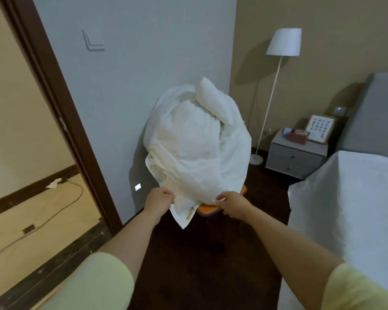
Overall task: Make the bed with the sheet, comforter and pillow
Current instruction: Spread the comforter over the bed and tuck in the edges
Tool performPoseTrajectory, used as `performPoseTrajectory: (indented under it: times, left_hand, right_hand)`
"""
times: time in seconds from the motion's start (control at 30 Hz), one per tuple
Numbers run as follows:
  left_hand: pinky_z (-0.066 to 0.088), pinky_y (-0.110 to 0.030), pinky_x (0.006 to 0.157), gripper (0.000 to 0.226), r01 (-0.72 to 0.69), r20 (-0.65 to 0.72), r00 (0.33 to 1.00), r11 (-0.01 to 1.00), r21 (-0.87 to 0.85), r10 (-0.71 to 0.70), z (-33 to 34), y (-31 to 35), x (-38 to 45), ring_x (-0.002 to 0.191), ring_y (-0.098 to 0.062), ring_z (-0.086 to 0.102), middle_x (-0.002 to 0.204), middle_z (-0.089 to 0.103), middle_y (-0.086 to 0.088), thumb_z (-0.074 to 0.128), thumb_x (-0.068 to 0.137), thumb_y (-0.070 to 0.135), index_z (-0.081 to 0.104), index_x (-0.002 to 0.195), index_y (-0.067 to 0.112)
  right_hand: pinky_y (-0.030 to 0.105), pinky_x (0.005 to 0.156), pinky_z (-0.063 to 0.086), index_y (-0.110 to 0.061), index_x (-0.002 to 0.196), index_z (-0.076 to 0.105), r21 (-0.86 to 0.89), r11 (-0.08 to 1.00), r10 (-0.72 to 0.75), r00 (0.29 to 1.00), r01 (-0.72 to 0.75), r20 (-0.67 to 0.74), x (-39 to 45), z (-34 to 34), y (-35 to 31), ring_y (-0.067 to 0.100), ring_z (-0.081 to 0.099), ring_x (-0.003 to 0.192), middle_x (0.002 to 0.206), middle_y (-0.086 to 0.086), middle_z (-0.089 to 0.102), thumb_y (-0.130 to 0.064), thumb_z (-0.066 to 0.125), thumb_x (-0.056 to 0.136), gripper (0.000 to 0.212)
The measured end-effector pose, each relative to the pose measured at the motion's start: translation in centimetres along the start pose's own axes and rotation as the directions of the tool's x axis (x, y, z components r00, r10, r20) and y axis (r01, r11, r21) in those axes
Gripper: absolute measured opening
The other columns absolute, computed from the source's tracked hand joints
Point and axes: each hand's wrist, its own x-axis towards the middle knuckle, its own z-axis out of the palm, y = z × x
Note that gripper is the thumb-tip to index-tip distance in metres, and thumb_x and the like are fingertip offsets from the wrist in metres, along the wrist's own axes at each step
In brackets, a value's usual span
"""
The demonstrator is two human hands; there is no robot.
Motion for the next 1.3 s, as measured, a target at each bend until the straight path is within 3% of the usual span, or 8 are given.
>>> performPoseTrajectory:
  times: [0.2,0.27,0.4,0.63,0.83,1.0,1.2,1.3]
  left_hand:
    - [0.039,-0.028,0.072,0.02,-0.09,-0.004,0.996,0.995,0.032,0.091,0.4,6.9,18.6,0.084,-0.038,0.059,0.073,0.058,-0.007,0.056,0.083,0.006,0.056,0.068,0.018]
    - [0.037,-0.026,0.072,0.005,-0.131,-0.008,0.991,0.988,0.079,0.132,0.5,10.0,24.0,0.09,-0.036,0.058,0.091,0.063,-0.014,0.057,0.085,0.008,0.061,0.087,0.01]
    - [0.036,-0.026,0.075,0.037,-0.203,0.031,0.979,0.975,0.092,0.201,2.8,17.1,32.7,0.08,-0.022,0.051,0.1,0.052,-0.008,0.057,0.09,0.013,0.05,0.124,0.003]
    - [0.038,-0.043,0.107,0.063,-0.283,0.044,0.958,0.959,0.009,0.282,9.0,24.9,46.7,0.133,-0.033,0.038,0.147,0.032,-0.015,0.059,0.09,0.03,0.03,0.144,0.014]
    - [0.035,-0.046,0.107,0.068,-0.234,-0.179,0.951,0.964,0.124,0.254,7.0,29.1,57.4,0.135,-0.036,0.033,0.148,0.031,-0.017,0.061,0.089,0.029,0.028,0.146,0.011]
    - [0.024,-0.05,0.116,0.088,-0.103,-0.22,0.963,0.965,0.24,0.158,3.6,29.0,66.8,0.144,-0.032,0.022,0.155,0.023,-0.013,0.066,0.082,0.044,0.021,0.149,0.011]
    - [0.009,-0.051,0.12,0.117,0.022,-0.1,0.995,0.961,0.275,0.006,3.0,30.1,76.7,0.148,-0.036,0.0,0.16,0.0,-0.011,0.071,0.073,0.054,-0.004,0.152,0.011]
    - [0.029,-0.048,0.114,0.116,0.054,0.036,0.997,0.967,0.247,-0.065,2.8,29.4,80.5,0.14,-0.037,0.03,0.154,0.026,-0.02,0.079,0.069,0.045,0.009,0.151,0.004]
  right_hand:
    - [0.031,0.095,0.044,-0.012,0.143,0.033,0.089,0.991,0.11,0.98,-0.096,-0.168,15.3,-7.0,-3.3,0.025,0.053,0.12,0.142,0.009,0.047,-0.036,0.053,0.094,0.058]
    - [0.031,0.099,0.041,-0.013,0.145,0.029,0.117,0.99,0.108,0.968,-0.083,-0.226,18.5,-9.2,-3.8,0.025,0.047,0.128,0.146,0.008,0.041,-0.037,0.054,0.093,0.063]
    - [0.033,0.107,0.036,-0.016,0.148,0.024,0.097,0.988,0.145,0.93,-0.119,-0.338,24.5,-14.7,-2.9,0.024,0.038,0.137,0.152,0.006,0.033,-0.04,0.059,0.089,0.072]
    - [0.044,0.115,0.024,-0.022,0.151,0.011,0.17,0.985,0.07,0.893,0.008,-0.444,40.3,-21.7,-4.5,0.026,0.019,0.145,0.159,0.004,0.011,-0.05,0.063,0.083,0.09]
    - [0.053,0.116,0.013,-0.036,0.149,-0.006,-0.079,0.983,-0.185,0.879,0.167,-0.439,54.6,-25.5,-11.9,0.028,0.0,0.148,0.16,0.0,-0.01,-0.057,0.07,0.071,0.111]
    - [0.065,0.112,0.005,-0.039,0.144,-0.026,-0.204,0.978,-0.09,0.968,0.041,-0.236,62.4,-24.6,-14.9,0.036,-0.009,0.147,0.158,0.003,-0.023,-0.065,0.071,0.065,0.127]
    - [0.067,0.112,0.008,-0.022,0.145,-0.03,-0.22,0.972,0.068,0.997,-0.076,-0.047,67.1,-20.2,-15.2,0.031,-0.015,0.147,0.153,0.001,-0.034,-0.069,0.071,0.059,0.14]
    - [0.064,0.114,0.01,-0.016,0.146,-0.028,-0.187,0.97,0.135,0.984,-0.155,-0.113,68.5,-19.9,-15.3,0.028,-0.012,0.148,0.155,-0.001,-0.029,-0.067,0.069,0.064,0.136]
